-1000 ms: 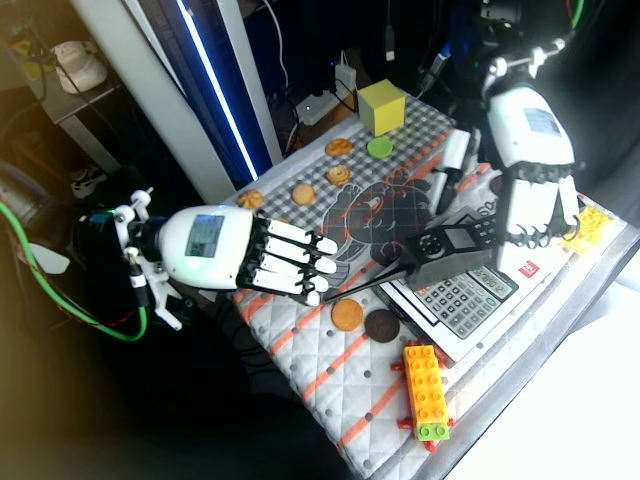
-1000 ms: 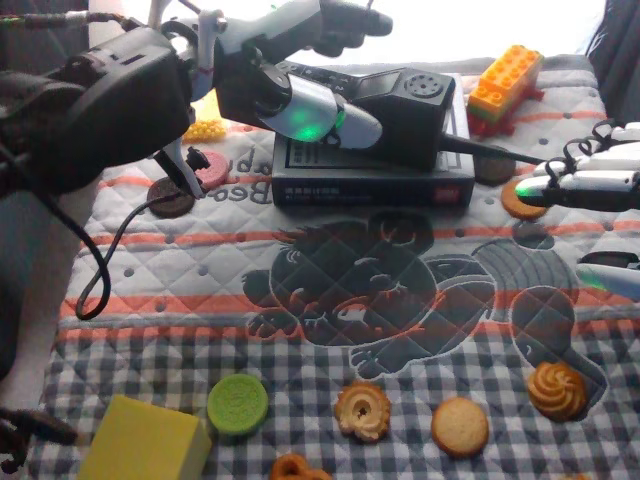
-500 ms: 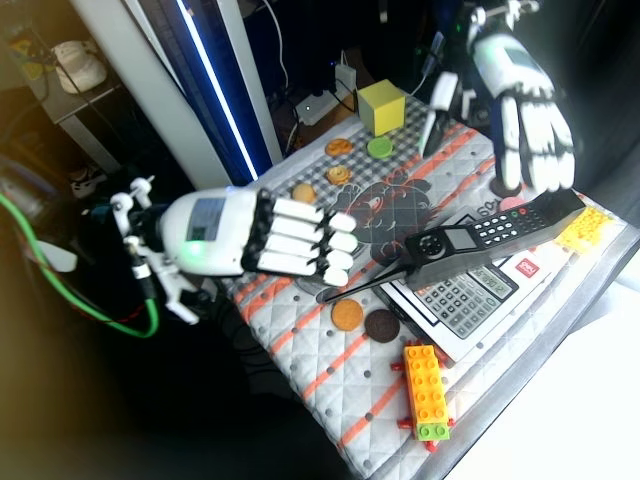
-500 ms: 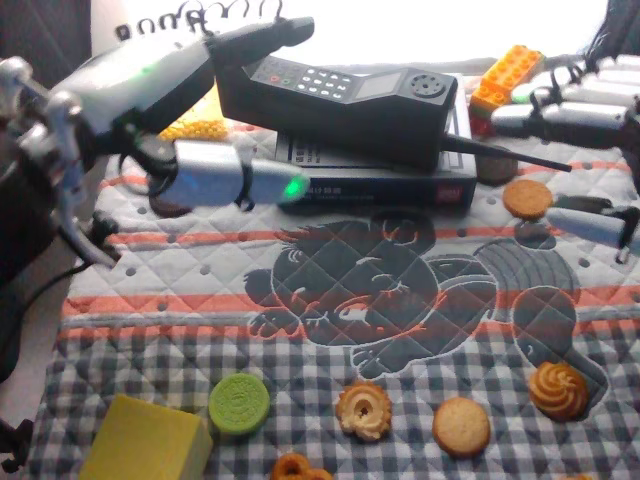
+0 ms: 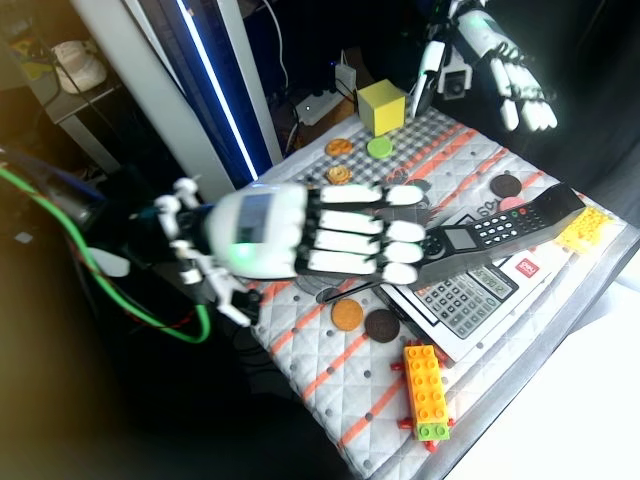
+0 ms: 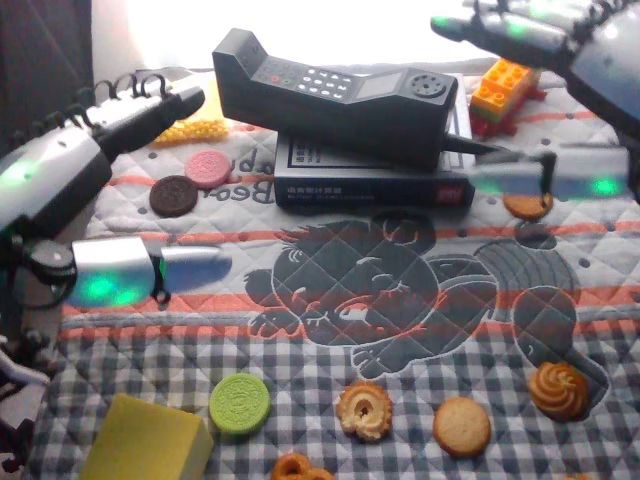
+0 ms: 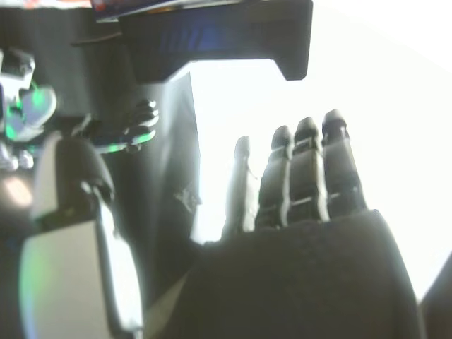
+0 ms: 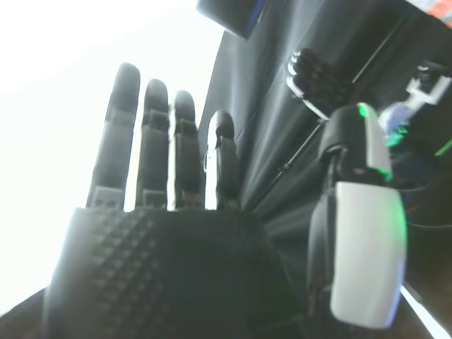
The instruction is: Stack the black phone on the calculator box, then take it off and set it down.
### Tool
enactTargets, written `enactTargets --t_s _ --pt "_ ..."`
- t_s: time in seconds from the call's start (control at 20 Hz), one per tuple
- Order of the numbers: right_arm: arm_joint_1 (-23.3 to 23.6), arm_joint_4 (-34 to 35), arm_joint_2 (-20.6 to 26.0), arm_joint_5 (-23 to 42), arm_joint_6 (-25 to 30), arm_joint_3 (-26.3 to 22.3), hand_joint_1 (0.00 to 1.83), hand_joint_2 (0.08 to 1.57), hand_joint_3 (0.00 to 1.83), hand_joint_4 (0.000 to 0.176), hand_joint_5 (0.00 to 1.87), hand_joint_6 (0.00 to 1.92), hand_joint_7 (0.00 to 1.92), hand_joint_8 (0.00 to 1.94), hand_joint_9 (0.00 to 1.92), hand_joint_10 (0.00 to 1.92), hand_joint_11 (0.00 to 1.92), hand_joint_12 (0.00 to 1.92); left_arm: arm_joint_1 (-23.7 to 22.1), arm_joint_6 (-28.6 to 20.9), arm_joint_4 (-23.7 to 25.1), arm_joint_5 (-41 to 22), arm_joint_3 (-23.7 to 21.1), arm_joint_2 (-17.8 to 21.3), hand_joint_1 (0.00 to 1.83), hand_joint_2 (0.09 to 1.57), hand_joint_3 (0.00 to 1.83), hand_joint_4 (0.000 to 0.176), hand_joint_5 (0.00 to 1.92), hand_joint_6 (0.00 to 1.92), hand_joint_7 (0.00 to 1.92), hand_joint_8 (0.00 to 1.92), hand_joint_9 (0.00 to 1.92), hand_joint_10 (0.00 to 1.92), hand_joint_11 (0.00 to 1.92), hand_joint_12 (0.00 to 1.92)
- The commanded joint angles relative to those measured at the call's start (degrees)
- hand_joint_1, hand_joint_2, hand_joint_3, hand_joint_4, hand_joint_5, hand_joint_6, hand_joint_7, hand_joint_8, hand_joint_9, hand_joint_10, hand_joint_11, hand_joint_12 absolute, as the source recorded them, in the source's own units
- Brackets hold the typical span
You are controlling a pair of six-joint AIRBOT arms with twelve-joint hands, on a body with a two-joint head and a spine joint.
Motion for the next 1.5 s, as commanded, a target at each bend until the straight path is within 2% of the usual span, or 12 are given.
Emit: enactTargets --t_s 0.0,0.2,0.35,0.55,0.6,0.75,0.85,0.9,0.95,1.25,1.35,1.45 --pt "1.59 0.69 -0.46 3.93 0.14 0.85 0.57 0.95 0.00 0.136 0.19 0.00 0.33 0.00 0.32 0.00 0.03 0.83 -0.18 -0.56 1.14 -8.46 -0.12 0.74 0.74 0.92 0.00 0.072 0.15 0.00 0.14 0.02 0.08 0.00 0.00 0.17" --pt "7.45 -1.46 -5.32 -4.67 0.14 5.47 0.62 0.95 0.00 0.127 0.19 0.00 0.35 0.00 0.36 0.00 0.06 1.06 0.21 -0.56 1.03 -7.46 -0.28 0.74 0.81 0.92 0.00 0.103 0.19 0.00 0.16 0.00 0.09 0.01 0.00 0.14" --pt "9.53 -3.56 -7.55 -9.18 0.14 7.60 0.60 0.94 0.00 0.144 0.21 0.00 0.39 0.00 0.44 0.01 0.05 1.27 0.54 -0.56 1.02 -6.84 -0.46 0.33 0.86 0.91 0.00 0.091 0.19 0.00 0.14 0.00 0.07 0.00 0.00 0.09" --pt "10.30 -4.39 -9.00 -12.32 0.14 9.36 0.71 1.02 0.00 0.071 0.46 0.01 0.74 0.02 0.77 0.04 0.37 1.17 0.96 -0.56 0.92 -6.30 -0.62 0.15 0.84 0.93 0.00 0.085 0.19 0.00 0.16 0.01 0.08 0.01 0.01 0.01" --pt "10.57 -4.62 -9.26 -12.86 0.14 9.63 0.84 1.06 0.00 0.000 0.54 0.01 0.99 0.04 1.11 0.14 0.72 1.25 0.99 -0.57 0.89 -6.20 -0.67 0.14 0.81 0.95 0.01 0.077 0.18 0.00 0.17 0.01 0.09 0.01 0.02 0.01" --pt "11.25 -4.88 -9.98 -13.76 0.14 10.35 0.96 1.13 0.00 0.000 0.69 0.00 1.33 0.02 1.42 0.36 1.00 1.41 1.21 -0.57 0.73 -6.16 -0.78 0.14 0.80 0.95 0.01 0.073 0.18 0.00 0.18 0.01 0.10 0.02 0.04 0.02" --pt "11.48 -5.03 -10.35 -13.94 0.14 10.58 1.04 1.16 0.00 0.000 0.80 0.01 1.36 0.01 1.43 0.26 1.06 1.25 1.28 -0.57 0.70 -6.15 -0.86 0.13 0.78 0.95 0.00 0.075 0.20 0.01 0.19 0.01 0.13 0.02 0.06 0.04" --pt "11.51 -5.03 -10.56 -14.02 0.14 10.74 1.22 1.10 0.00 0.000 0.98 0.68 1.14 0.68 1.53 0.09 1.20 1.04 1.30 -0.57 0.64 -6.16 -0.92 0.10 0.80 0.95 0.01 0.073 0.20 0.01 0.19 0.01 0.13 0.02 0.07 0.05" --pt "11.51 -5.03 -10.69 -14.12 0.14 10.82 1.25 1.11 0.00 0.000 0.96 0.92 1.04 0.90 1.53 0.04 1.18 1.01 1.33 -0.57 0.60 -6.17 -0.97 0.08 0.80 0.97 0.00 0.066 0.19 0.00 0.20 0.00 0.14 0.01 0.01 0.22" --pt "11.51 -5.01 -10.84 -14.44 0.15 11.04 1.27 1.12 0.00 0.000 0.85 0.98 1.13 0.92 1.53 0.02 1.10 1.09 2.30 -0.70 -0.13 -6.62 -1.37 0.08 0.80 0.98 0.00 0.074 0.20 0.00 0.19 0.00 0.15 0.00 0.00 0.37" --pt "11.51 -5.00 -10.83 -14.43 0.60 10.99 1.13 1.18 0.00 0.000 0.86 1.13 1.31 0.28 1.54 0.03 0.99 1.31 2.65 -0.93 -0.32 -6.69 -1.41 0.10 0.79 0.98 0.00 0.072 0.20 0.00 0.20 0.00 0.14 0.00 0.00 0.36" --pt "11.51 -4.98 -10.82 -14.40 1.80 10.97 1.12 1.20 0.00 0.000 0.83 1.19 1.35 0.10 1.49 0.02 0.92 1.30 2.96 -1.53 -0.43 -6.79 -1.41 0.12 0.80 0.98 0.00 0.085 0.19 0.00 0.19 0.00 0.13 0.00 0.00 0.31"
